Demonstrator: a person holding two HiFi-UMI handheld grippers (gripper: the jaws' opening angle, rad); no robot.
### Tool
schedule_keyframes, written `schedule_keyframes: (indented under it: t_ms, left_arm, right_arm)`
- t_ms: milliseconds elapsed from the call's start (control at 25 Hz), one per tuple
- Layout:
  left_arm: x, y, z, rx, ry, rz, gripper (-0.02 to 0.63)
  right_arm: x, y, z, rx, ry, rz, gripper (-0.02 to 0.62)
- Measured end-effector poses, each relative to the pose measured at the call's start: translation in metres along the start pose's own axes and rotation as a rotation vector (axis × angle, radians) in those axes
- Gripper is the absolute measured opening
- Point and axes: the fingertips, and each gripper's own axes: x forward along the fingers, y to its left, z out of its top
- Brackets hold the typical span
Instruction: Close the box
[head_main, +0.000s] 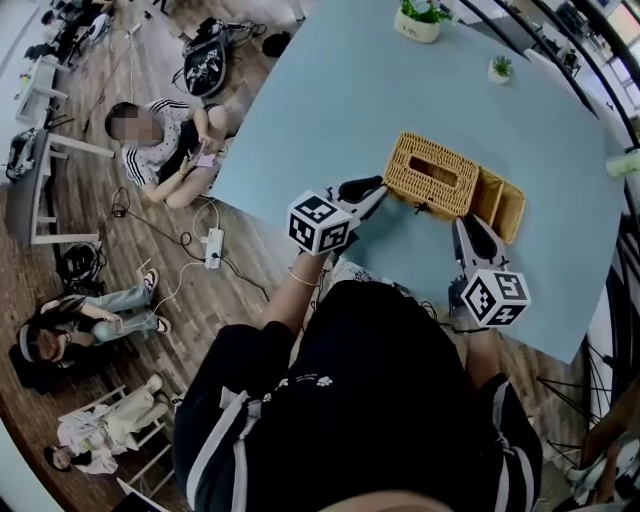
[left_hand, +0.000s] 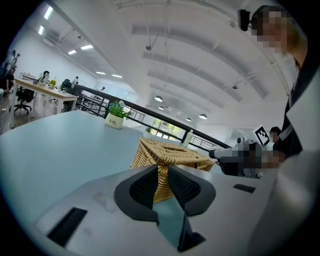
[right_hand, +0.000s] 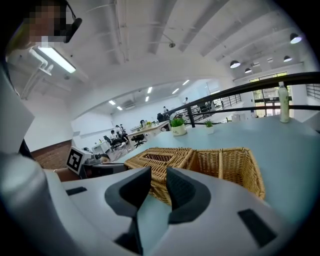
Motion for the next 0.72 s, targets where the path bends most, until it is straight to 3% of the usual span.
schedule_keyframes:
  t_ms: [160, 480, 720]
  left_arm:
    - [-0.012, 0.003, -0.006, -0.001, 0.052, 0.003, 0.064]
    - [-0.040, 0.003, 0.002, -0.056, 0.047, -0.046, 0.064]
    - [-0.077, -0.006, 0.022, 0.011, -0.005, -0.028, 0.048]
  right_arm:
    - [-0.013, 0.009, 0.007, 0.011, -0.024, -0.046, 0.091]
    - [-0.013, 0.037, 0.026, 0.058, -0.088, -0.101, 0.062]
    - [-0.003, 0.064, 0.032, 0.057, -0.126, -0.074, 0.002]
